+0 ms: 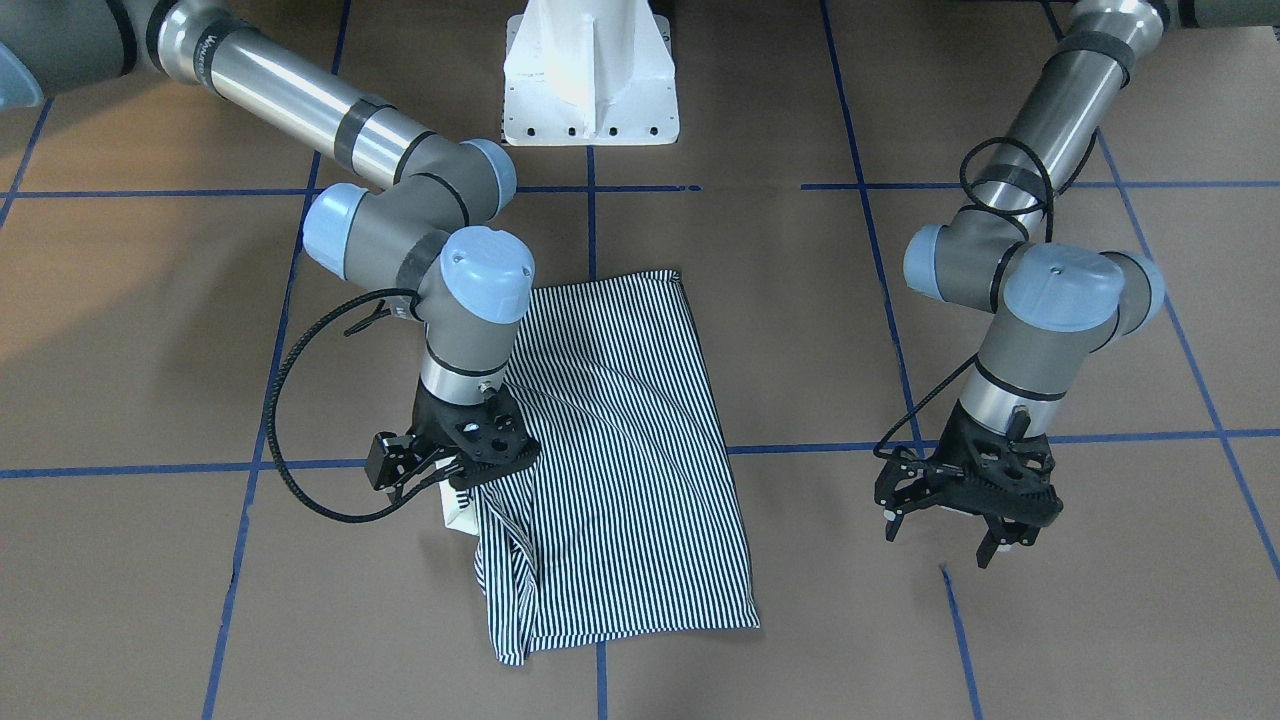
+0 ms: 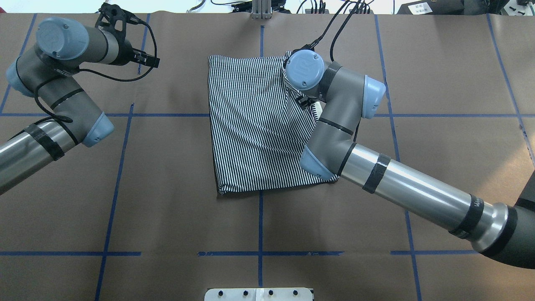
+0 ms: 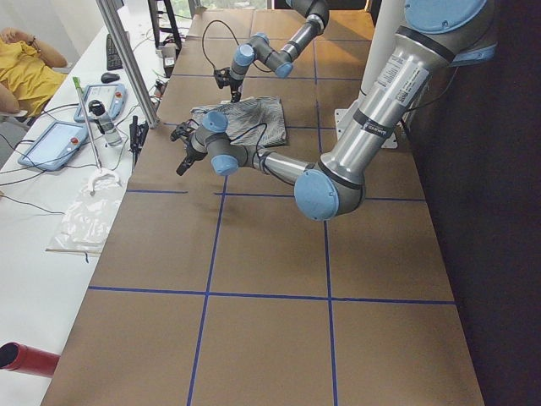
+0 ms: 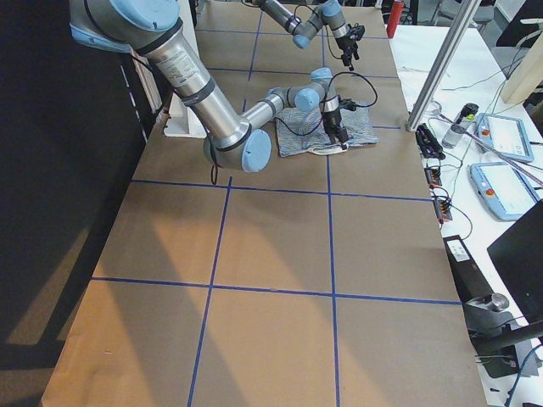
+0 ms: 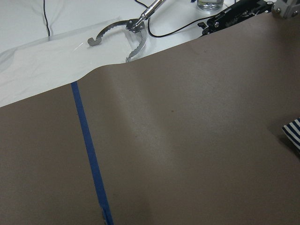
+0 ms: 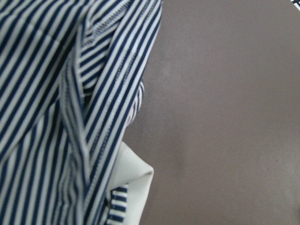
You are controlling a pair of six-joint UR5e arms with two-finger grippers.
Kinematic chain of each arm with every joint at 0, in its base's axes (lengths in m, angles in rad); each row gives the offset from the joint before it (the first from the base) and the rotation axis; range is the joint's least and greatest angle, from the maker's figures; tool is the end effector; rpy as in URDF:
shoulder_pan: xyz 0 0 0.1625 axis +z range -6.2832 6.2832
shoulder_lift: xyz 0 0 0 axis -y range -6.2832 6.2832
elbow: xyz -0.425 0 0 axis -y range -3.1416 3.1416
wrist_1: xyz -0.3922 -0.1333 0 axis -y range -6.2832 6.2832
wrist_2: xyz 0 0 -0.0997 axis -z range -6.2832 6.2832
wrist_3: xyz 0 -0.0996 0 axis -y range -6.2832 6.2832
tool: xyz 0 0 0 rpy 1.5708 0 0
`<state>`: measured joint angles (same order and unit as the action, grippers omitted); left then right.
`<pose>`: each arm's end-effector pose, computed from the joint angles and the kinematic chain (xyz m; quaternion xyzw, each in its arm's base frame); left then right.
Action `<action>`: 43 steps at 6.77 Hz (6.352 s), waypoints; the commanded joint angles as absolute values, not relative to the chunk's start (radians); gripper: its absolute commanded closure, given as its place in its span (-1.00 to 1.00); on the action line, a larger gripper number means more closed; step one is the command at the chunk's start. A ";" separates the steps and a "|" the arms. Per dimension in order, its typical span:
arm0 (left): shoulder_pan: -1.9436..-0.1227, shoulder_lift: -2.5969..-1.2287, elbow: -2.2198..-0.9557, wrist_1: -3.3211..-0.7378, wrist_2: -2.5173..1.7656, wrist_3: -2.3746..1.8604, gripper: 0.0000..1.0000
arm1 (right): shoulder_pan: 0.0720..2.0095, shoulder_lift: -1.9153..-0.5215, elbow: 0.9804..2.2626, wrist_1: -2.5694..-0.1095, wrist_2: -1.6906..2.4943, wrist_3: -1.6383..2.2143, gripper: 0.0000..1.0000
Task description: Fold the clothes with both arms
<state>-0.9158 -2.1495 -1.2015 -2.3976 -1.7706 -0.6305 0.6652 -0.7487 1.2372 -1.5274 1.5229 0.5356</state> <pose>0.3674 -0.6646 0.4007 0.3425 0.3647 0.0600 0.8638 -0.5395 -0.5987 0.3029 0.2127 -0.1560 -0.1712 0.9493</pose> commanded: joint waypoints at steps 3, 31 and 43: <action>-0.916 -2.151 -1.216 -2.399 -1.770 -0.638 -1.00 | 0.732 -0.793 1.305 -1.514 1.609 0.468 -0.97; -0.525 -1.993 -1.703 -2.228 -1.666 -1.437 -0.84 | 0.738 -1.186 1.738 -1.040 1.819 1.289 -0.98; -0.351 -2.059 -1.706 -1.996 -1.603 -1.486 -0.19 | 0.730 -1.220 1.741 -1.039 1.807 1.290 -1.00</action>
<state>-0.3525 -2.0575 -1.7058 -1.9968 -1.6030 -1.4864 0.7302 -1.2179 1.7410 -1.0385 1.8104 1.2901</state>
